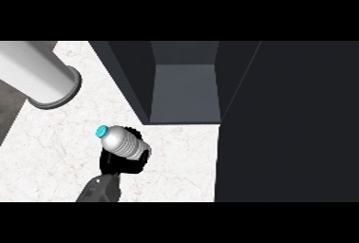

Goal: Pick up the bottled water, place it into the cabinet and close the cabinet

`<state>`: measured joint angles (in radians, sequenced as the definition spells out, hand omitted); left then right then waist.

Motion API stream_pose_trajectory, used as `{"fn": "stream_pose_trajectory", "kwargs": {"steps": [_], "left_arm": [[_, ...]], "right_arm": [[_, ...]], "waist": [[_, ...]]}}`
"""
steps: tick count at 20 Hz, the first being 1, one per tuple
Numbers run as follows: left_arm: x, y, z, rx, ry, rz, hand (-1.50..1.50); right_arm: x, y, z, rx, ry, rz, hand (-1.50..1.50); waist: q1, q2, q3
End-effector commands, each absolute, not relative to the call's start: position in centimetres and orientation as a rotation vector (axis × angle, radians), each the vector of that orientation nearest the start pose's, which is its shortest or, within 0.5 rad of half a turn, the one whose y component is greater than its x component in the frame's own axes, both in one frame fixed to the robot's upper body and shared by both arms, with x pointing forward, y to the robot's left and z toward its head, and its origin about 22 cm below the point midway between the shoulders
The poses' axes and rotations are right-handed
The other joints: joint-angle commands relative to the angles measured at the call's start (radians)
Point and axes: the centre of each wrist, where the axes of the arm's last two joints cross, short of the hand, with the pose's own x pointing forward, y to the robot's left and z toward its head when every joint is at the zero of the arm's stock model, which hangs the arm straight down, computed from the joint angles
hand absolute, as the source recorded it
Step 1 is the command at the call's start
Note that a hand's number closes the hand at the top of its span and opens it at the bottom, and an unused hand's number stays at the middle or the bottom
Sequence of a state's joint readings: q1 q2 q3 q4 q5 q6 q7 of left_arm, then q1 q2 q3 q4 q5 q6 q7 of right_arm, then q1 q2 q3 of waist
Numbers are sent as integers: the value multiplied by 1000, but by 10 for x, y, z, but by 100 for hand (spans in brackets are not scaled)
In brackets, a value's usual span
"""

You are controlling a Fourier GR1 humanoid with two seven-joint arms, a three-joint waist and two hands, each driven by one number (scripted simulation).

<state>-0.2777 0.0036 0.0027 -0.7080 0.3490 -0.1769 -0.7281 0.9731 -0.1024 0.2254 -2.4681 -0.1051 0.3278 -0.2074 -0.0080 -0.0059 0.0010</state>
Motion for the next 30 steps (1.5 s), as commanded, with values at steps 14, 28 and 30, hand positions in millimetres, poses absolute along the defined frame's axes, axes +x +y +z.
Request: {"fn": "stream_pose_trajectory", "kwargs": {"steps": [14,28,30], "left_arm": [[329,93,1,-205,-1768,96,150],[398,69,38,10,-1690,68,150],[398,76,24,57,-1680,25,150]], "right_arm": [[38,-241,110,196,-1833,64,-150],[39,-267,117,205,-1853,98,-150],[41,-265,115,224,-1862,106,-150]], "waist": [[-15,5,-1],[-49,19,-1],[-44,19,-1]]}}
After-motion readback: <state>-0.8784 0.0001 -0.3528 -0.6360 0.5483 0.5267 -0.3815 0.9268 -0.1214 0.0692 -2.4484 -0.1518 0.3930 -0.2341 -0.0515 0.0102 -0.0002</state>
